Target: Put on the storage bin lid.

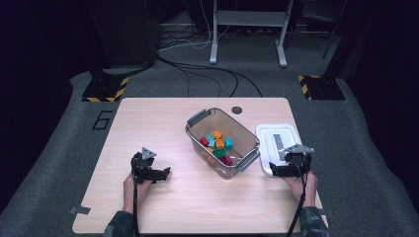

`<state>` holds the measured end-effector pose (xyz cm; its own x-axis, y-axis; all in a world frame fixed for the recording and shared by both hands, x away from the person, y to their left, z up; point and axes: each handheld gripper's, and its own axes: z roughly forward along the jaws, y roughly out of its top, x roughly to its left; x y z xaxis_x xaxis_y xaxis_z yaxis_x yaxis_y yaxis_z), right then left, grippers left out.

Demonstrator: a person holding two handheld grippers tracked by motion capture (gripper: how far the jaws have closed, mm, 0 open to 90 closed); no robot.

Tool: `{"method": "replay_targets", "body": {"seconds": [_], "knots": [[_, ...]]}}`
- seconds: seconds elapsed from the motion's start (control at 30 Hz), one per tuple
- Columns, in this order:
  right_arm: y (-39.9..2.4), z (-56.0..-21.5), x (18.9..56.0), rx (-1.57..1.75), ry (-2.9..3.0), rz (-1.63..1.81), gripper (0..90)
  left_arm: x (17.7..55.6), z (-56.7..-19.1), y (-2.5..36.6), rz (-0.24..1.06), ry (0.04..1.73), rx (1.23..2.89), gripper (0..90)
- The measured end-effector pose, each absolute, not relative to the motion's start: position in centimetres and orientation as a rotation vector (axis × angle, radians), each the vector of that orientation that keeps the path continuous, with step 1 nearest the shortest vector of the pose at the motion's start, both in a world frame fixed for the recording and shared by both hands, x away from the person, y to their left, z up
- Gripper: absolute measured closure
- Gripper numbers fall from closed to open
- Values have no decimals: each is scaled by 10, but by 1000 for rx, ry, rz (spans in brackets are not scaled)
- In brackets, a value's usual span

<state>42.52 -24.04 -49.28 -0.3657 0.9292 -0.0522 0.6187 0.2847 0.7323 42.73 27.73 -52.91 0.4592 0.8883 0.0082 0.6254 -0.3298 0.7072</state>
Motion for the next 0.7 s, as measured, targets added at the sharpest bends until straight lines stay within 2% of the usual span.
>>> {"method": "replay_targets", "body": {"seconds": [0.33,0.53,0.7], "knots": [[-247,-490,458,1462,2061,868,16,427,-529,277,530,1255,2071,0],[-245,-495,477,1499,2032,832,247,428,-529,277,532,1259,2060,0],[-245,-500,490,1538,1979,793,374,428,-529,277,533,1260,2060,0]]}}
